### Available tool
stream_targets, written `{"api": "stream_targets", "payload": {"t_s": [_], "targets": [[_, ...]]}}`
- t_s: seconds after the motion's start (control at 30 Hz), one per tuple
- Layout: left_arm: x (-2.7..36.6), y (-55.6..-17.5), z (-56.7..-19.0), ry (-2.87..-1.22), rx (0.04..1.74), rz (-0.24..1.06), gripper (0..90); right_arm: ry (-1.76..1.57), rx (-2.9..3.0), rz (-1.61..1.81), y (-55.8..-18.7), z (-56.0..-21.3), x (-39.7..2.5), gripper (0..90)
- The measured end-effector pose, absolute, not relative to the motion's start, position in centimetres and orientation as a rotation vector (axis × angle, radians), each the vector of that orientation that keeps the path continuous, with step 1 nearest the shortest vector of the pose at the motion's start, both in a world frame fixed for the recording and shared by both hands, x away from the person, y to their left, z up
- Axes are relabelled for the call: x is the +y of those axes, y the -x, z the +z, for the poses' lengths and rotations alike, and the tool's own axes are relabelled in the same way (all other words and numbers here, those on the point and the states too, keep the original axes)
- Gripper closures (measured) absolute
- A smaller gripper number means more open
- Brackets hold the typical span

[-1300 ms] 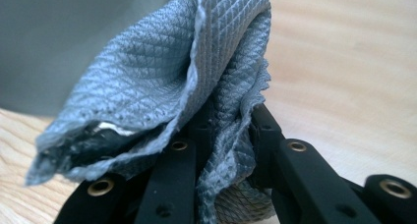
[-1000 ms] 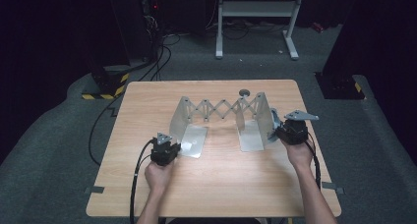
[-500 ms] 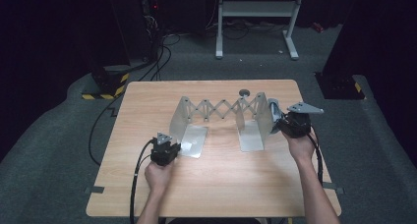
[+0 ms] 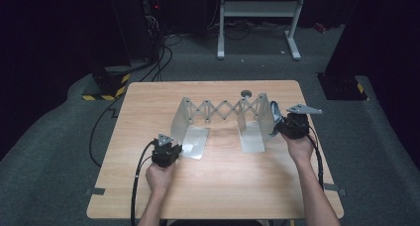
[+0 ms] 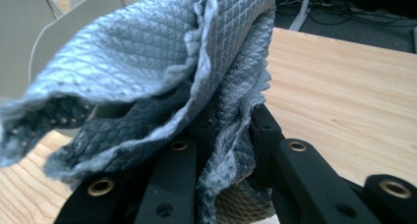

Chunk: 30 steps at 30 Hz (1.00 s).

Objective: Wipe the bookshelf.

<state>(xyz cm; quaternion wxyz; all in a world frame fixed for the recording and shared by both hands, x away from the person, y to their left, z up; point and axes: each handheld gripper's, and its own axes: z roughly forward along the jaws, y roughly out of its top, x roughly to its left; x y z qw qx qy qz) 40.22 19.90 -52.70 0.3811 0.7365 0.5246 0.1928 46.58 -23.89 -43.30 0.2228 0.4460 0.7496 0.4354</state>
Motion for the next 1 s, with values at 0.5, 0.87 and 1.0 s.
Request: {"api": "stream_targets", "payload": {"t_s": [0.5, 0.87, 1.0], "targets": [[19.9, -40.2, -52.7, -1.88, 1.336, 0.493, 84.4, -1.27, 2.13, 1.181, -46.2, -46.2, -23.2, 77.2], [19.9, -40.2, -52.7, -1.881, 1.335, 0.493, 84.3, -1.345, 2.181, 1.122, -46.6, -49.7, -23.0, 77.2], [19.9, -40.2, -52.7, -1.881, 1.335, 0.494, 84.3, -1.375, 2.206, 1.09, -47.0, -50.8, -22.9, 77.2]]}}
